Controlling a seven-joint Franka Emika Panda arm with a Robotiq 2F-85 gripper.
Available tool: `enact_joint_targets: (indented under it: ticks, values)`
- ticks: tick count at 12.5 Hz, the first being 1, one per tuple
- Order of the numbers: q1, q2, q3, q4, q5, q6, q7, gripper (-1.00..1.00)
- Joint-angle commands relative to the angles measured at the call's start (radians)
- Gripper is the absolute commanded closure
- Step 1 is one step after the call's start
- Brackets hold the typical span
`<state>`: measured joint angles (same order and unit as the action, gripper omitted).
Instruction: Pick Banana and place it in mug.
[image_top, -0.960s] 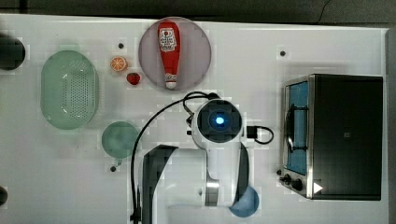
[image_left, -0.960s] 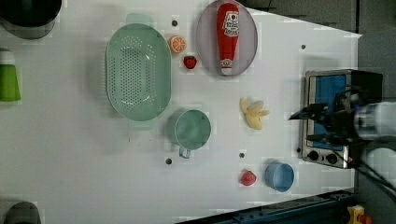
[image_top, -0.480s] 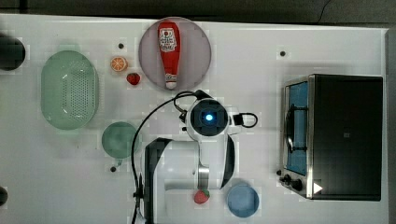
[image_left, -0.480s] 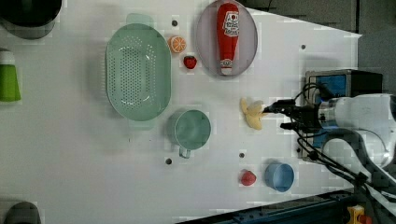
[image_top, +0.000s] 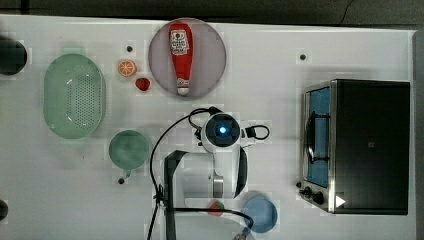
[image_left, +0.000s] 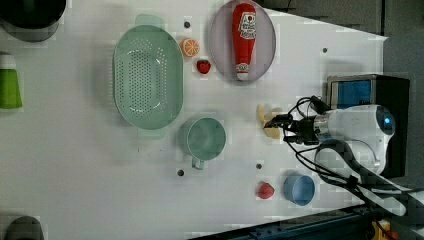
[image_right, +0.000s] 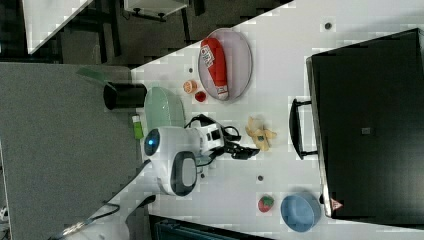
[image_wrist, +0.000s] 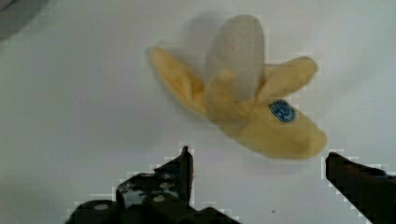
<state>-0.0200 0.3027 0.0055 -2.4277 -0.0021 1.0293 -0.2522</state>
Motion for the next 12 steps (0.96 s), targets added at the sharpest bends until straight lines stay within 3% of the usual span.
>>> enact_joint_targets:
  ticks: [1,3,8,12]
  values:
    - [-0.007,0.053,-0.017,0.012,0.0,0.112,-0.036,-1.0]
    - [-0.006,0.087,-0.014,0.011,0.0,0.162,-0.036,-0.93]
    - [-0.006,0.097,-0.021,0.014,0.0,0.187,-0.036,0.25]
    - [-0.006,0.022,-0.027,0.011,0.0,0.182,-0.036,0.26]
